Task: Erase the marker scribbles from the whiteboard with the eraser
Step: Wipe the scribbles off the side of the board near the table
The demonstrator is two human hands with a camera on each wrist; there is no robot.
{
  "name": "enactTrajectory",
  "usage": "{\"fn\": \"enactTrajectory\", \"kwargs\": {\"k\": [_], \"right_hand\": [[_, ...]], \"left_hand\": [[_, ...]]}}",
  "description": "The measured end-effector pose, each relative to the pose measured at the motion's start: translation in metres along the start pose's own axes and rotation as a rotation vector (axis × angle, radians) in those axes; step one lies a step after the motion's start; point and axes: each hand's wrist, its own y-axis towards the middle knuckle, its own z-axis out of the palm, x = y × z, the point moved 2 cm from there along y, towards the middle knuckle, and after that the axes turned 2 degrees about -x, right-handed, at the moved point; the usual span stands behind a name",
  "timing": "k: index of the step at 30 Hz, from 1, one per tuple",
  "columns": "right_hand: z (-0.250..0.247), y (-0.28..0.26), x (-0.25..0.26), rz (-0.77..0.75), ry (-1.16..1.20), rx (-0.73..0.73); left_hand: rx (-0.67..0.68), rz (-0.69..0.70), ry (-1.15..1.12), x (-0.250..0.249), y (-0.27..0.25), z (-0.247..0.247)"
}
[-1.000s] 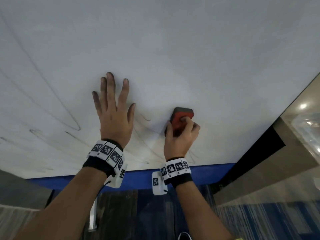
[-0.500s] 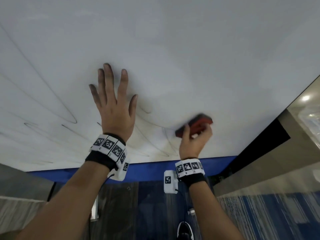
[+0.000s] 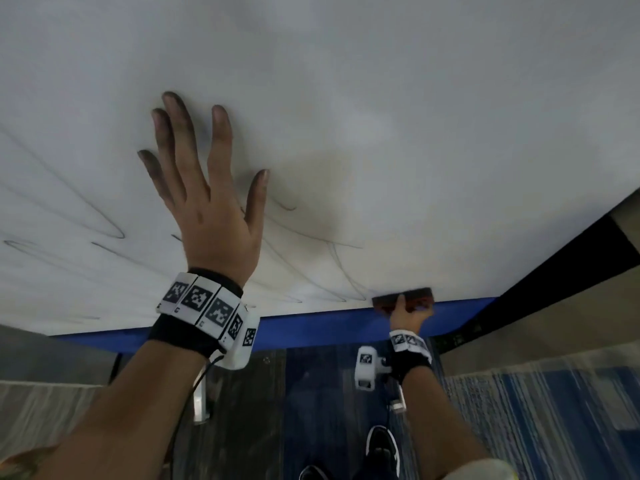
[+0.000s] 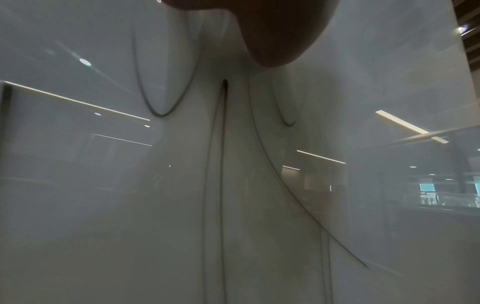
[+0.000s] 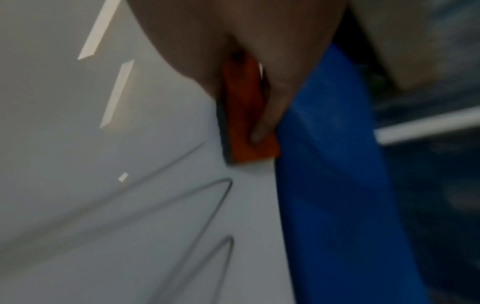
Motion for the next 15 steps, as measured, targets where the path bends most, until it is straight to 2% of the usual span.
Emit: {"fn": "enactTrajectory", "kwargs": {"k": [1,2,4,7,9,10,12,15], "right_hand": [[-0.001,0.013,-0.012,0.089,0.023,-0.012],[-0.001,0.031,-0.028,0.113,0.023,-0.013],[0.006,0.016,-0.014,0.081,0.018,0.006],[0.02,-0.053,0.054,-0.197,-0.018,0.118],[0.023,-0.073,0.071,-0.383,-0.043,0.18],[0.022,-0.071,0.069,-0.425,-0.058,0.17],[0.015,-0.053,0.057,-0.373,-0.09,0.113],[-0.005,0.0,0.031,-0.094,-0.079,0.032]], "left_hand": [[0.002,-0.007,-0.006,-0.001,-0.002,0.0],[0.005,-0.012,-0.012,-0.003,-0.003,0.001],[0.008,-0.018,-0.019,-0.004,-0.005,0.002],[0.006,-0.019,-0.025,-0.004,-0.009,0.004],[0.001,-0.001,-0.018,-0.002,-0.01,0.005],[-0.004,0.014,-0.01,-0.001,-0.011,0.006],[-0.006,0.042,0.0,0.003,-0.012,0.007],[0.019,0.08,0.013,0.01,-0.014,0.007]]}}
